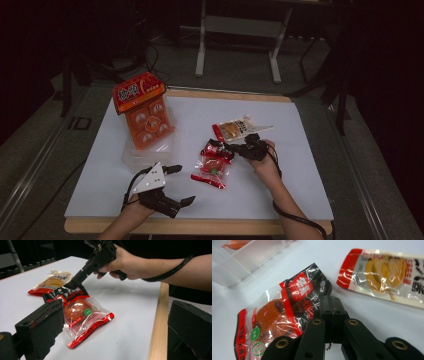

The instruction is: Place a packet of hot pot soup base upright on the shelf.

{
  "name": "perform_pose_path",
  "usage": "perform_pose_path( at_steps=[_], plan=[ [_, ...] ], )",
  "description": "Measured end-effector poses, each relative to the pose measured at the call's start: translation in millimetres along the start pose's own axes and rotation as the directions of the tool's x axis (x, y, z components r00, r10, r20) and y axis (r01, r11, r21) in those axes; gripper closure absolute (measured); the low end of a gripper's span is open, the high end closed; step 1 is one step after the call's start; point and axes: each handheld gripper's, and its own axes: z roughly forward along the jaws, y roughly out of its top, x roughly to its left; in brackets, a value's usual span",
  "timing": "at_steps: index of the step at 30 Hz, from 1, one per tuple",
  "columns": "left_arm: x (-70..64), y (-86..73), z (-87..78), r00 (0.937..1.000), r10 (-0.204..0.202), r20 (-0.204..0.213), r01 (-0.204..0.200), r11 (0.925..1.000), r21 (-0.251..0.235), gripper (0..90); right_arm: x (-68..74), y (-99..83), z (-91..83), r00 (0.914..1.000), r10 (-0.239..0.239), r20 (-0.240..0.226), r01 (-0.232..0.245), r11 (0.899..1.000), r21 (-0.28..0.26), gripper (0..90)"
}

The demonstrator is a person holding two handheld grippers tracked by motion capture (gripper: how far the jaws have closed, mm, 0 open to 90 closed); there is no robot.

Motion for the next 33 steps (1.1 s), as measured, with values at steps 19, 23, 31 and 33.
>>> perform_pose_path(
  at_steps=[19,23,31,33],
  plan=[
    [2.9,-0.9,0.9,0.9998,-0.005,-0.020,0.005,0.9996,-0.028,1.1,32.6,17.4,-30.8,0.9931,-0.115,-0.020,0.113,0.988,-0.110,90.0],
    [5.6,-2.2,1.6,0.9987,0.029,-0.042,-0.030,0.9993,-0.024,1.2,41.5,20.5,-36.7,0.9891,-0.143,-0.035,0.137,0.981,-0.141,90.0],
    [19.5,-1.9,-0.3,0.9934,-0.070,-0.090,0.069,0.9975,-0.019,3.9,64.8,23.2,-48.8,0.9728,-0.222,-0.064,0.207,0.960,-0.186,90.0],
    [22.5,-1.2,-0.2,0.9905,-0.088,-0.106,0.088,0.9961,-0.009,3.8,70.2,23.1,-51.6,0.9669,-0.242,-0.080,0.223,0.954,-0.199,90.0]
  ],
)
